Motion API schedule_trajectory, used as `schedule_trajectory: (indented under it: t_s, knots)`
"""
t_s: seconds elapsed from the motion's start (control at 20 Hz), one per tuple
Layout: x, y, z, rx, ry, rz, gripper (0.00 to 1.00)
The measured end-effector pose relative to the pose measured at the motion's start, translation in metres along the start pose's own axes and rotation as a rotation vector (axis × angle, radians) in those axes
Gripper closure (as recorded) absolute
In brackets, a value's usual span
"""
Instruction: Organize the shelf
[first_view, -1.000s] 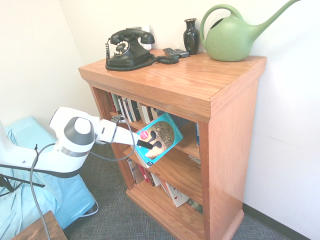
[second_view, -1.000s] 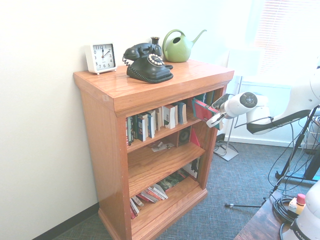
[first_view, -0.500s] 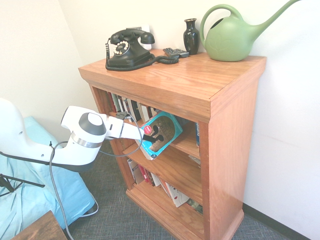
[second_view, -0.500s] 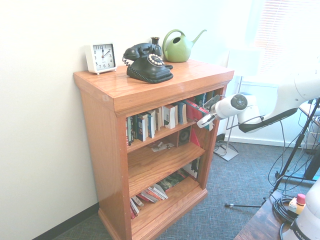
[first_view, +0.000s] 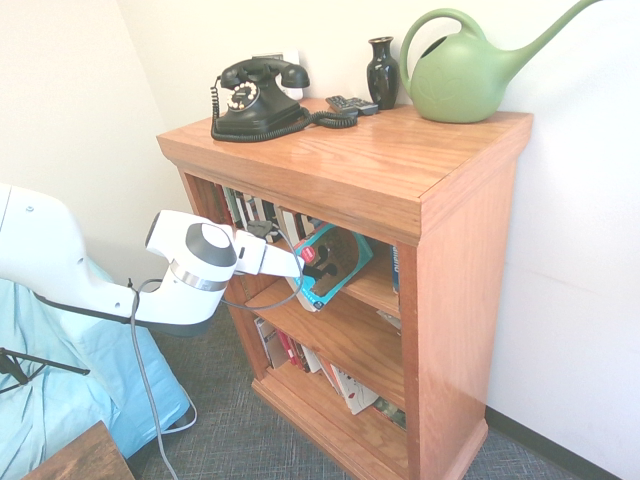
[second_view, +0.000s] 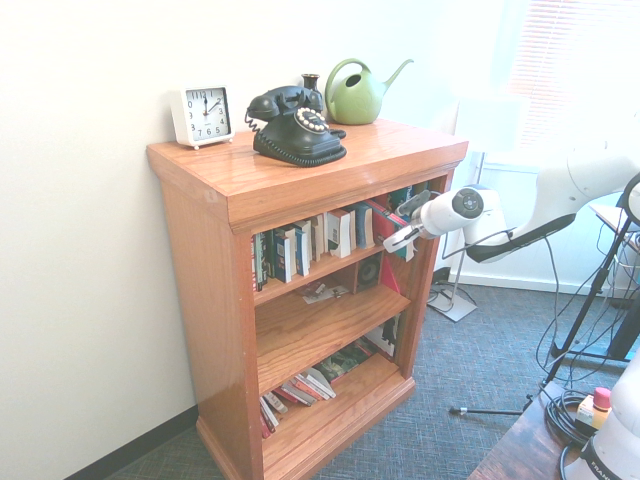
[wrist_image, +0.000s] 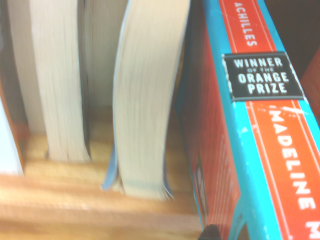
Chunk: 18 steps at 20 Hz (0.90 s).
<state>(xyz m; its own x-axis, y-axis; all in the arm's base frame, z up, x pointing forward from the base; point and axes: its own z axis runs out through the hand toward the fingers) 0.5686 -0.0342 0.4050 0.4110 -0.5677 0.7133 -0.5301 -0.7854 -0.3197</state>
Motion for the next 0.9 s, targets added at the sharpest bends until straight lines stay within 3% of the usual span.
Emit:
schedule_trajectory:
  t_s: [0.9]
  knots:
    - [0.018, -0.034, 0.028, 0.018, 0.000, 0.066, 1.00]
